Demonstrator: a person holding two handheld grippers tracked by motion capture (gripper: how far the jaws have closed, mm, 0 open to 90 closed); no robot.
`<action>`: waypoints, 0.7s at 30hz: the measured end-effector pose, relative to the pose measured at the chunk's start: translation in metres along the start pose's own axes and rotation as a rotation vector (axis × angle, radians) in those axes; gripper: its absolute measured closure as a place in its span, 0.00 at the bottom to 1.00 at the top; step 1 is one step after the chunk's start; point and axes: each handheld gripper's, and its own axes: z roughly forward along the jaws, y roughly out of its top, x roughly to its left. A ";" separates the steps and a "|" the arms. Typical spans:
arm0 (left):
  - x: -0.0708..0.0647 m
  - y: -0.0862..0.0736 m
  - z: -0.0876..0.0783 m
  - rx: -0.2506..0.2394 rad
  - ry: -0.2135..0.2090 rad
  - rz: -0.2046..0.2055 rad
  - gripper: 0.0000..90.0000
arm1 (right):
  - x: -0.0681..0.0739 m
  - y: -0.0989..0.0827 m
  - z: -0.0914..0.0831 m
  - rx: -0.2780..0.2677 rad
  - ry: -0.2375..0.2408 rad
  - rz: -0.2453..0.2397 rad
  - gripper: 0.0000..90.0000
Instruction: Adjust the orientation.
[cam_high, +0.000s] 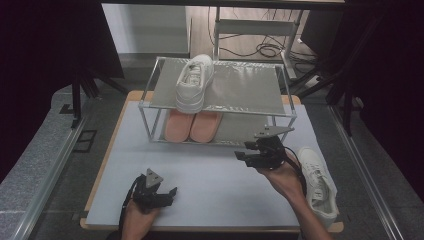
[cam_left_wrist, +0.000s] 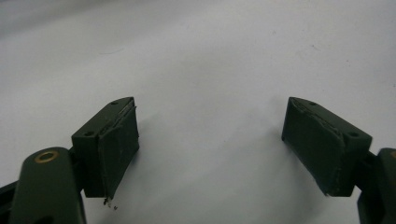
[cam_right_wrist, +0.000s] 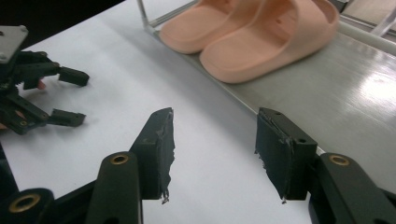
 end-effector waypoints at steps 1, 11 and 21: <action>0.000 0.000 0.000 0.000 0.000 0.000 0.21 | -0.002 -0.002 -0.003 0.000 -0.008 0.006 0.52; 0.000 0.000 0.000 0.000 -0.002 -0.003 0.21 | -0.020 -0.019 -0.022 0.006 -0.052 0.051 0.52; 0.000 0.000 0.000 0.000 -0.002 -0.003 0.21 | -0.033 -0.033 -0.035 0.029 -0.090 0.078 0.64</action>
